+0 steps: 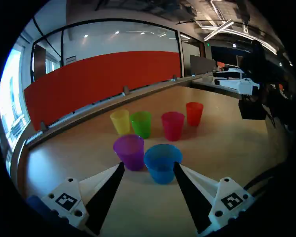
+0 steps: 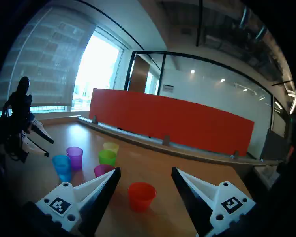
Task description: Pour water
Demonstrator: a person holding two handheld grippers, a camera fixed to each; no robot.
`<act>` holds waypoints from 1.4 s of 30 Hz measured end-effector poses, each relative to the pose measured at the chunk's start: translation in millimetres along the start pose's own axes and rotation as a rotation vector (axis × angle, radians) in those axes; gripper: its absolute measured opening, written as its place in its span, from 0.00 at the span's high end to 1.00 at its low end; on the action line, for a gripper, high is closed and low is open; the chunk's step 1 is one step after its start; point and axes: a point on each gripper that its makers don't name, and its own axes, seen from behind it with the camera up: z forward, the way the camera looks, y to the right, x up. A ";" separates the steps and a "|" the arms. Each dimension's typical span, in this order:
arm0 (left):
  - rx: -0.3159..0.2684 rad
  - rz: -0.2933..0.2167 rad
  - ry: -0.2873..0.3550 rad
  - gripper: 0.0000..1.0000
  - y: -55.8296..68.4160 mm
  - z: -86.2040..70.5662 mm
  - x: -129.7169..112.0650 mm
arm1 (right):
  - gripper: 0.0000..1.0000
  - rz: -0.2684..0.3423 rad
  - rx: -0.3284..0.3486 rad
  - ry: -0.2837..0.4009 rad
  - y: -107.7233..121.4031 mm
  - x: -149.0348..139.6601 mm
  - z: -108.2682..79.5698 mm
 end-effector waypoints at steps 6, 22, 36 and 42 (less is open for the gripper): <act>-0.056 0.041 -0.056 0.08 12.3 8.4 -10.0 | 0.00 -0.018 0.009 -0.004 -2.4 -0.3 2.6; -0.131 0.080 -0.143 0.08 22.8 28.0 -20.4 | 0.00 -0.048 0.022 -0.006 -6.0 1.2 10.7; -0.156 0.076 -0.171 0.08 21.3 41.6 -24.3 | 0.00 -0.052 0.042 -0.007 -13.2 0.6 18.7; -0.165 0.076 -0.180 0.08 21.5 46.8 -24.2 | 0.00 -0.054 0.046 -0.007 -13.8 0.0 20.1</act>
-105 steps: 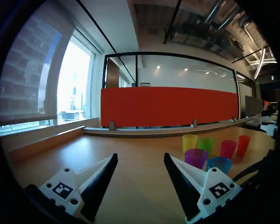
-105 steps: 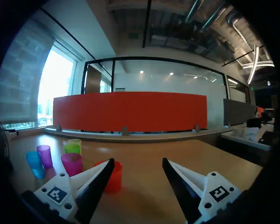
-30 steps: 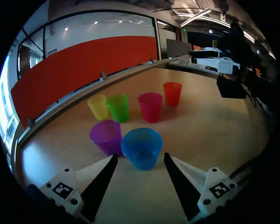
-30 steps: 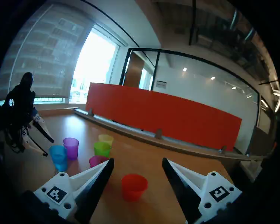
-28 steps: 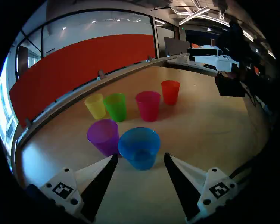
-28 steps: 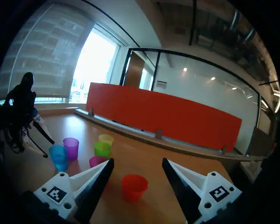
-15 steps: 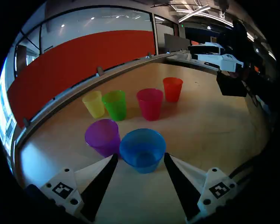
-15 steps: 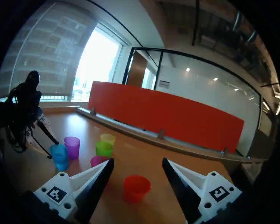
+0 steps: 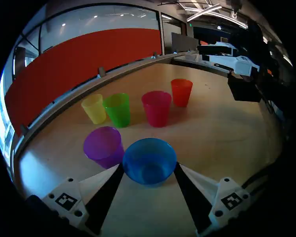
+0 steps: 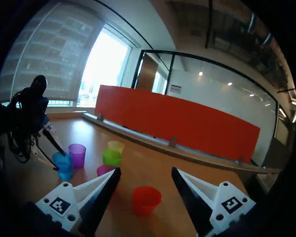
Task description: Pour water
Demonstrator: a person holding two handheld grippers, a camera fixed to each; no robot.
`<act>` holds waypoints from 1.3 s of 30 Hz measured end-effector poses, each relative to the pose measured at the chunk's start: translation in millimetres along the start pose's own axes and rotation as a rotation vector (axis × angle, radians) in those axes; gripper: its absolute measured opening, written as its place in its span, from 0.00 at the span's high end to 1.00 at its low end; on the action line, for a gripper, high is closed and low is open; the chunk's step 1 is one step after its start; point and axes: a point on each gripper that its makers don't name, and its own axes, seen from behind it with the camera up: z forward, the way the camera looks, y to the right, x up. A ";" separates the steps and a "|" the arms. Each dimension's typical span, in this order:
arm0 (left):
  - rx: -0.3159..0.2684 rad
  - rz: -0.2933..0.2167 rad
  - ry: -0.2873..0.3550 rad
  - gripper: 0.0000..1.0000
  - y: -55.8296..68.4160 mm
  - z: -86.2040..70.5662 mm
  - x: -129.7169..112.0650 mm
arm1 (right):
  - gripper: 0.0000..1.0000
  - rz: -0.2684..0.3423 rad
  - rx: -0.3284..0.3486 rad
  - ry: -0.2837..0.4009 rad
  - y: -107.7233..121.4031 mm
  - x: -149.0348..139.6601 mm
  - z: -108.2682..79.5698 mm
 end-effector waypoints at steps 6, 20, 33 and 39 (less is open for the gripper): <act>-0.001 0.006 -0.002 0.08 -0.8 4.3 0.5 | 0.00 -0.001 0.000 -0.001 1.0 -1.8 0.9; -0.007 0.015 -0.004 0.08 0.4 11.4 2.7 | 0.00 -0.001 0.001 -0.002 1.2 -6.1 0.1; 0.009 0.035 0.001 0.09 1.8 13.5 5.5 | 0.00 0.000 -0.001 -0.001 2.3 -8.1 -0.9; 0.008 0.039 0.000 0.09 3.7 12.9 4.8 | 0.00 0.002 0.002 0.000 1.5 -8.4 -1.2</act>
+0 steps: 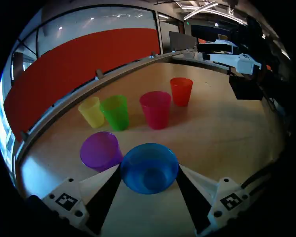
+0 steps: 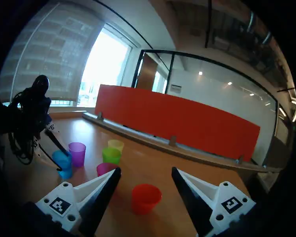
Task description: Pour water
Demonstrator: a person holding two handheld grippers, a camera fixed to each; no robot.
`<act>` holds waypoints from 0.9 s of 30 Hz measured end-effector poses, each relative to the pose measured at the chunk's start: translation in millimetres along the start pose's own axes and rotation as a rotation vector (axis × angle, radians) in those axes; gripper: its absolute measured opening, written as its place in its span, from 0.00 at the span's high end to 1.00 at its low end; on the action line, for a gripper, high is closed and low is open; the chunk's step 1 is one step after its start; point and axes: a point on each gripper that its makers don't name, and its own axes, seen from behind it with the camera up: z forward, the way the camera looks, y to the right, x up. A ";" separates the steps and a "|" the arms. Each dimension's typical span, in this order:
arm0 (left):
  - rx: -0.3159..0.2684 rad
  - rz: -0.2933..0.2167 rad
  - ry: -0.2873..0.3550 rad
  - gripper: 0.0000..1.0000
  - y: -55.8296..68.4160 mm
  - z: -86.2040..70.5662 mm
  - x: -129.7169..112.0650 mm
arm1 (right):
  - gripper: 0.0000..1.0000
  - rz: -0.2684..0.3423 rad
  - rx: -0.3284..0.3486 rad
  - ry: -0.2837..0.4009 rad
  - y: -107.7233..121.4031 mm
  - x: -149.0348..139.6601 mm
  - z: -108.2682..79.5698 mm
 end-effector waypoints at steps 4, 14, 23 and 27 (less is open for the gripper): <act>-0.002 0.009 -0.002 0.09 2.0 -1.1 -0.7 | 0.00 -0.007 -0.002 0.000 0.0 0.1 -0.2; 0.008 0.004 -0.007 0.10 2.4 -2.4 -0.6 | 0.00 -0.005 0.003 0.008 -3.8 3.2 -1.8; 0.027 0.003 0.010 0.11 4.4 -11.2 -5.6 | 0.00 0.002 0.006 0.013 -8.1 5.2 -1.6; 0.042 -0.020 0.038 0.11 3.1 -20.1 -2.2 | 0.00 0.006 0.013 0.014 -12.3 6.5 -0.1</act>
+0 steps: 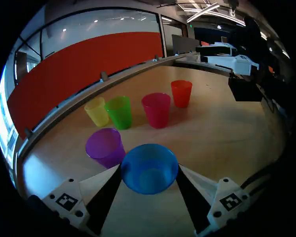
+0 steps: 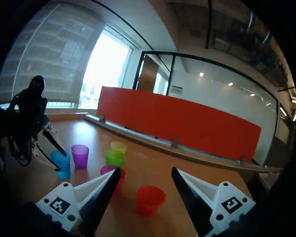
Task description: Pour water
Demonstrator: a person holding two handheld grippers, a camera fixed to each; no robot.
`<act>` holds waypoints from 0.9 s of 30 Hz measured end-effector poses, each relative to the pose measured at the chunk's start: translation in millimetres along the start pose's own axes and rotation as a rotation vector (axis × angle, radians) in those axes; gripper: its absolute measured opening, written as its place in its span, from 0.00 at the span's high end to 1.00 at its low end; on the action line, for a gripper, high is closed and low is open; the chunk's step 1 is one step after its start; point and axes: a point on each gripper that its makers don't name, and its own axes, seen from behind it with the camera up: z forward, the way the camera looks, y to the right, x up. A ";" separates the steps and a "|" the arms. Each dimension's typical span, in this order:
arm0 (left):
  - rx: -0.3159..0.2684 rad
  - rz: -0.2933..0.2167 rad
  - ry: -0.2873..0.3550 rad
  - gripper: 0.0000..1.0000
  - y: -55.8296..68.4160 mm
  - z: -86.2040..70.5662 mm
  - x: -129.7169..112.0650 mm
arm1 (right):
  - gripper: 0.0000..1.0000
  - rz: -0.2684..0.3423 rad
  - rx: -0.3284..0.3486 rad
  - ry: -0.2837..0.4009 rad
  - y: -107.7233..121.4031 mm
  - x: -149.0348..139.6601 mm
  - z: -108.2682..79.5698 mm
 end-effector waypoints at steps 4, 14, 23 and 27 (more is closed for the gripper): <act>0.015 -0.031 0.044 0.11 -0.7 -11.1 9.7 | 0.00 -0.001 0.007 0.001 -4.8 1.0 2.6; 0.088 -0.090 0.152 0.11 -8.8 -44.1 34.2 | 0.00 -0.013 0.039 -0.012 -17.7 4.3 16.2; 0.175 -0.165 0.240 0.11 -22.9 -74.0 40.6 | 0.00 -0.043 0.105 -0.055 -39.0 10.6 42.7; 0.209 -0.166 0.261 0.11 -26.3 -84.3 40.0 | 0.00 -0.047 0.136 -0.095 -47.6 8.7 59.3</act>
